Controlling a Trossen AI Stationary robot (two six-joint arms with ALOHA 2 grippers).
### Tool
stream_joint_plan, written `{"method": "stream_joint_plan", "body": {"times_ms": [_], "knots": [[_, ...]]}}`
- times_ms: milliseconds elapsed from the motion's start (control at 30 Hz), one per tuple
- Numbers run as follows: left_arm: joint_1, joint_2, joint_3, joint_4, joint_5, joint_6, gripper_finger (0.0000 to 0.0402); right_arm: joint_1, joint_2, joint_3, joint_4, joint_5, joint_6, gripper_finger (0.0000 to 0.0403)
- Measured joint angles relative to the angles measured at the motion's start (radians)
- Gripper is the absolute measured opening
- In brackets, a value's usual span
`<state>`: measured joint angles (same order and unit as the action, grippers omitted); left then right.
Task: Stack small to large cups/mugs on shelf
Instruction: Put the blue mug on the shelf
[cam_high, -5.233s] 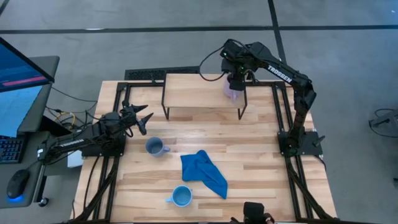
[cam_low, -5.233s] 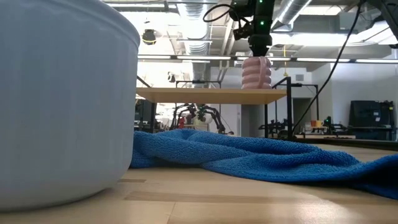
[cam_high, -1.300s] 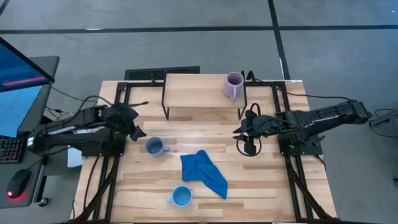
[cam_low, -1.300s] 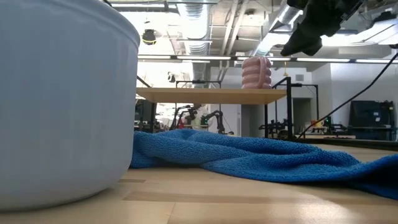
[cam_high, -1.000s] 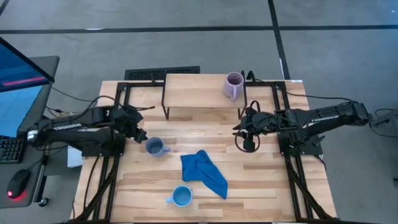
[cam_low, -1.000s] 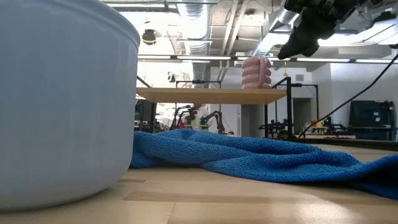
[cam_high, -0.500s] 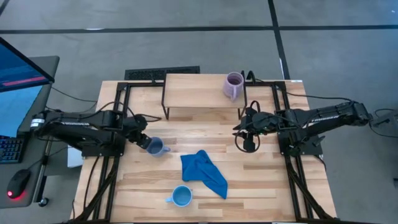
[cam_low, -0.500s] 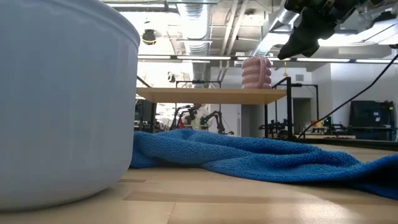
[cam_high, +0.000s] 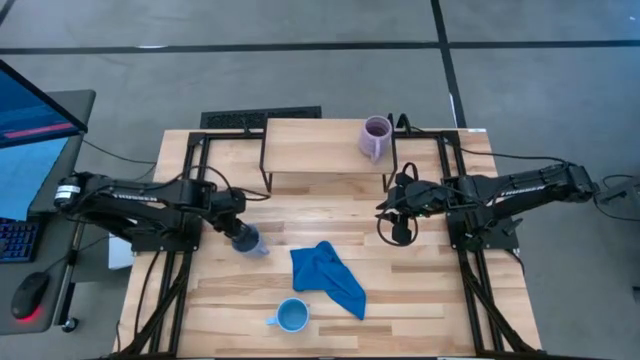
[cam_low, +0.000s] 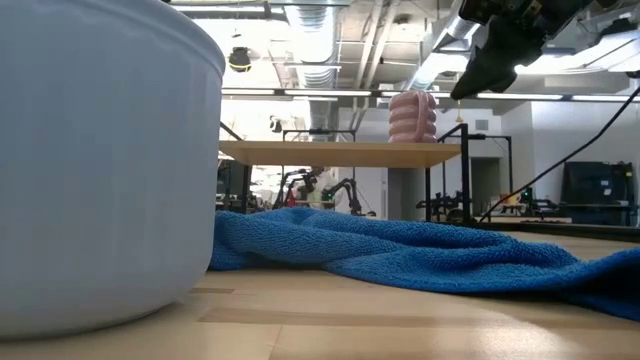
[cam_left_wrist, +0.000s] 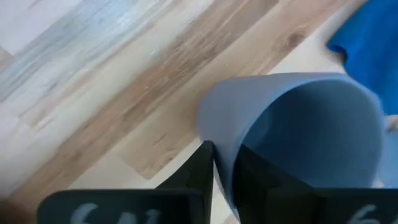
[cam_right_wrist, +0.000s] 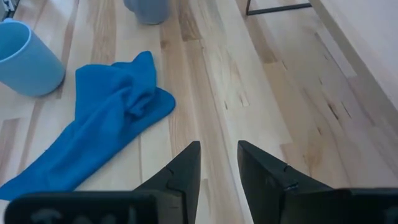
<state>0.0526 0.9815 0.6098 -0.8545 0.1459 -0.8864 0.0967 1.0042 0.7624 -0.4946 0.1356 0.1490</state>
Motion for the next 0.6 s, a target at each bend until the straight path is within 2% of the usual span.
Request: {"method": "stream_joint_plan", "body": {"times_ms": [100,267,433,600], "knots": [[0.008,0.003,-0.002,0.000,-0.001,0.025,0.0011,0.000,0.000,0.000,0.000,0.000,0.000,0.0128],[0.024,0.002,-0.002,0.005,-0.030,0.084,0.0011,0.000,0.000,0.000,0.000,0.000,0.000,0.0128],[0.039,0.004,0.022,0.010,-0.134,0.167,0.0006,0.000,0.000,0.000,0.001,0.000,0.000,0.0128],[0.053,0.003,0.117,0.011,-0.207,0.258,0.0005,0.000,0.000,0.000,0.001,0.000,0.000,0.0128]]}}
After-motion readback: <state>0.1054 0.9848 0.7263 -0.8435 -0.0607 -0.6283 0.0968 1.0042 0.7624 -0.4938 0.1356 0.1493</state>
